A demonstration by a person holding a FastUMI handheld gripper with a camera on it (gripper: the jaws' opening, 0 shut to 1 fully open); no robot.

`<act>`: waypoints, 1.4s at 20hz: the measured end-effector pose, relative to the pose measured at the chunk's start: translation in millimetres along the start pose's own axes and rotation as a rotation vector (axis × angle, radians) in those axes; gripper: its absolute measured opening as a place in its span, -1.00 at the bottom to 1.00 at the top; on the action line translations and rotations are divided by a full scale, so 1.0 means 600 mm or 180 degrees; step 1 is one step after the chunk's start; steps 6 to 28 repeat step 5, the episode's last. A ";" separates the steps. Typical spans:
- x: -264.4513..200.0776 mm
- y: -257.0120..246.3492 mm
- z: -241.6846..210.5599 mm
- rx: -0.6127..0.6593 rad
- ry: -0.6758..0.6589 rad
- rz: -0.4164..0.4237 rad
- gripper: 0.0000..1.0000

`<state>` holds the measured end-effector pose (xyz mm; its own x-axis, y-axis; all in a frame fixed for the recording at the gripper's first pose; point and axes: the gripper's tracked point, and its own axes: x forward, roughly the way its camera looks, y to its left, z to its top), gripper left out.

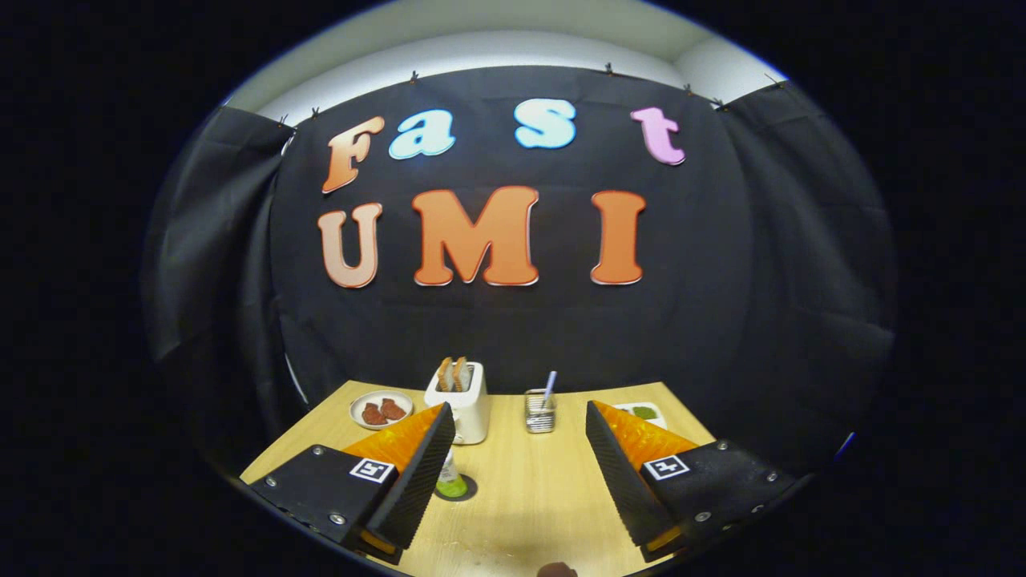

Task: Take the bottle from table, then pour the juice into the cup, finally place the bottle on the coaster

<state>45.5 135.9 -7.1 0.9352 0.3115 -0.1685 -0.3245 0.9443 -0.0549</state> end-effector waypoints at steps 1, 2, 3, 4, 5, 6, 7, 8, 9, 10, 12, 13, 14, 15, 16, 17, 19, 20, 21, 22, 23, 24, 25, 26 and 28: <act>-0.027 -0.022 0.006 -0.0028 -0.0028 -0.0100 0.94; -0.049 -0.042 0.011 -0.0031 -0.0063 -0.0188 0.94; -0.071 -0.062 0.017 -0.0025 -0.0106 -0.0267 0.94; -0.089 -0.080 0.021 -0.0014 -0.0146 -0.0347 0.94; -0.104 -0.098 0.023 -0.0002 -0.0179 -0.0421 0.94; -0.104 -0.098 0.023 -0.0002 -0.0179 -0.0421 0.94; -0.104 -0.098 0.023 -0.0002 -0.0179 -0.0421 0.94; -0.104 -0.098 0.023 -0.0002 -0.0179 -0.0421 0.94; -0.104 -0.098 0.023 -0.0002 -0.0179 -0.0421 0.94; -0.104 -0.098 0.023 -0.0002 -0.0179 -0.0421 0.94; -0.104 -0.098 0.023 -0.0002 -0.0179 -0.0421 0.94; -0.104 -0.098 0.023 -0.0002 -0.0179 -0.0421 0.94; -0.104 -0.098 0.023 -0.0002 -0.0179 -0.0421 0.94; -0.104 -0.098 0.023 -0.0002 -0.0179 -0.0421 0.94; -0.104 -0.098 0.023 -0.0002 -0.0179 -0.0421 0.94; -0.104 -0.098 0.023 -0.0002 -0.0179 -0.0421 0.94; -0.104 -0.098 0.023 -0.0002 -0.0179 -0.0421 0.94; -0.104 -0.098 0.023 -0.0002 -0.0179 -0.0421 0.94; -0.104 -0.098 0.023 -0.0002 -0.0179 -0.0421 0.94; -0.104 -0.098 0.023 -0.0002 -0.0179 -0.0421 0.94; -0.104 -0.098 0.023 -0.0002 -0.0179 -0.0421 0.94; -0.104 -0.098 0.023 -0.0002 -0.0179 -0.0421 0.94; -0.104 -0.098 0.023 -0.0002 -0.0179 -0.0421 0.94; -0.104 -0.098 0.023 -0.0002 -0.0179 -0.0421 0.94; -0.104 -0.098 0.023 -0.0002 -0.0179 -0.0421 0.94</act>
